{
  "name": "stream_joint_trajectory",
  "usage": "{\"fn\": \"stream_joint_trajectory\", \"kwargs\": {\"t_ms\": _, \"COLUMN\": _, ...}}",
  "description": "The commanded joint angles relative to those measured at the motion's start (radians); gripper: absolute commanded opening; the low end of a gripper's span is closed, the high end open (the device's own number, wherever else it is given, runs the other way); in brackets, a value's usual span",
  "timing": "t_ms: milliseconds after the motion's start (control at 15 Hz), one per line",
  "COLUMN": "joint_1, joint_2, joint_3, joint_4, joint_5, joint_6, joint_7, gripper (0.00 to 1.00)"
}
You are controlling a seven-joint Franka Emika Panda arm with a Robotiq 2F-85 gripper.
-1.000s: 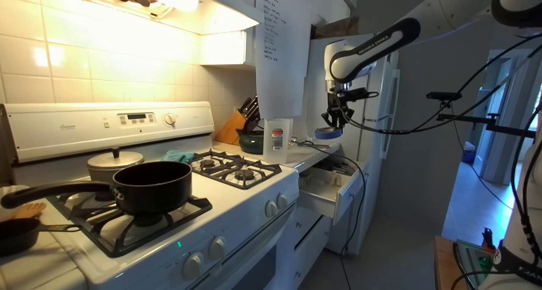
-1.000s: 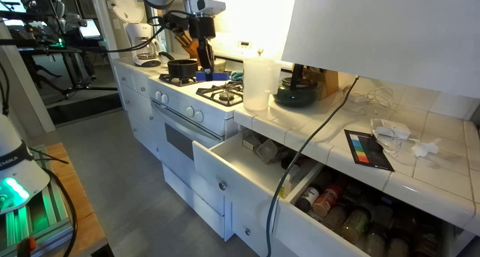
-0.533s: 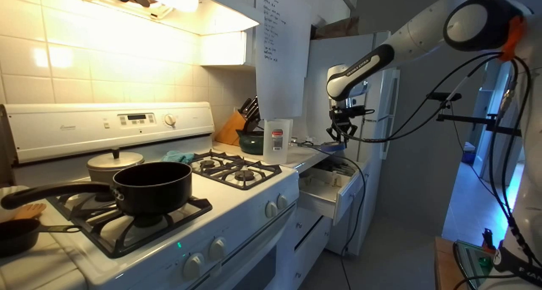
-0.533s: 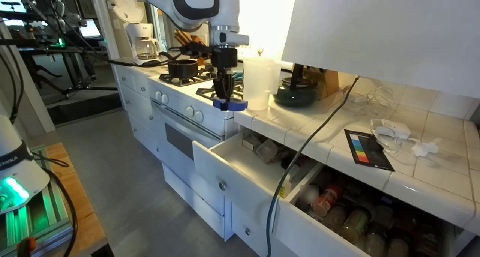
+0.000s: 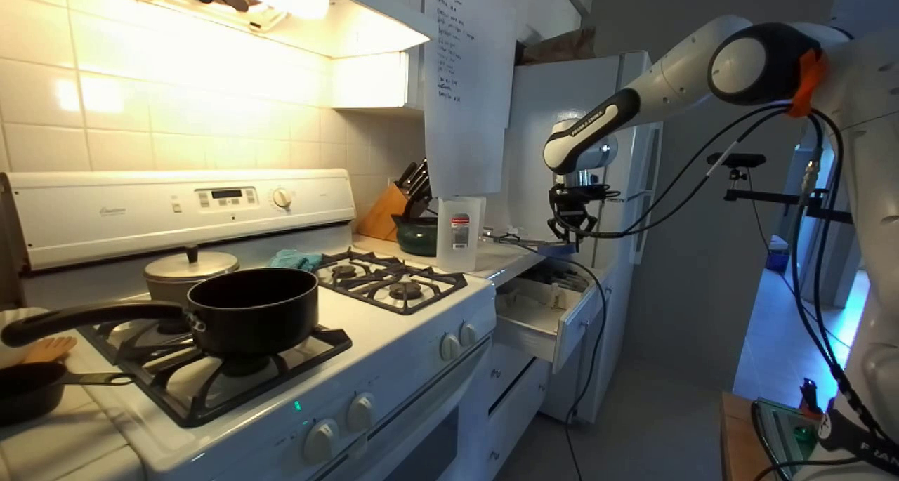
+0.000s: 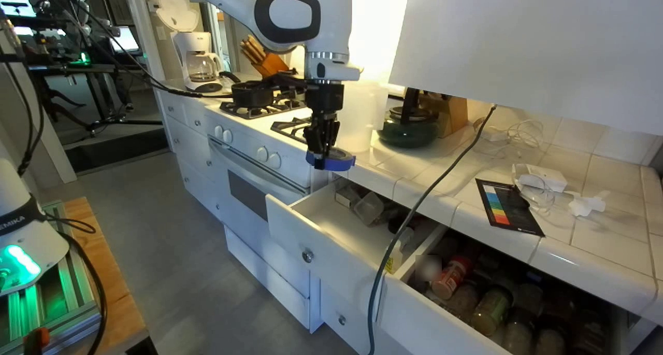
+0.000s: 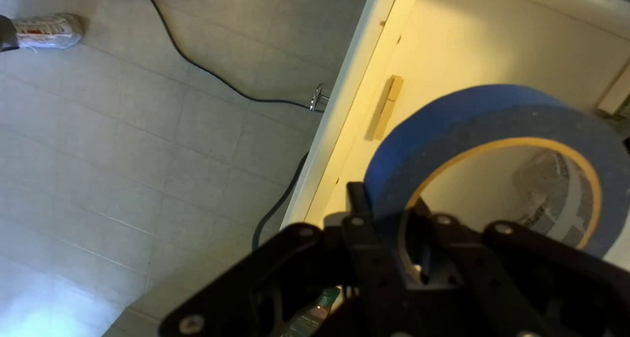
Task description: Put the blue tape into the drawer
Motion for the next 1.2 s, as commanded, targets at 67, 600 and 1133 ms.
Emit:
{"fn": "stream_joint_trajectory", "kwargs": {"t_ms": 67, "joint_1": 0.002, "joint_2": 0.046, "joint_3": -0.012, "joint_4": 0.02, "joint_5": -0.01, "joint_6": 0.023, "joint_7": -0.04, "gripper": 0.05}}
{"fn": "stream_joint_trajectory", "kwargs": {"t_ms": 600, "joint_1": -0.033, "joint_2": 0.244, "joint_3": 0.006, "joint_4": 0.082, "joint_5": 0.147, "joint_6": 0.179, "joint_7": 0.058, "gripper": 0.05}}
{"fn": "stream_joint_trajectory", "kwargs": {"t_ms": 1133, "joint_1": -0.072, "joint_2": 0.359, "joint_3": 0.003, "joint_4": 0.161, "joint_5": 0.309, "joint_6": 0.278, "joint_7": 0.106, "gripper": 0.05}}
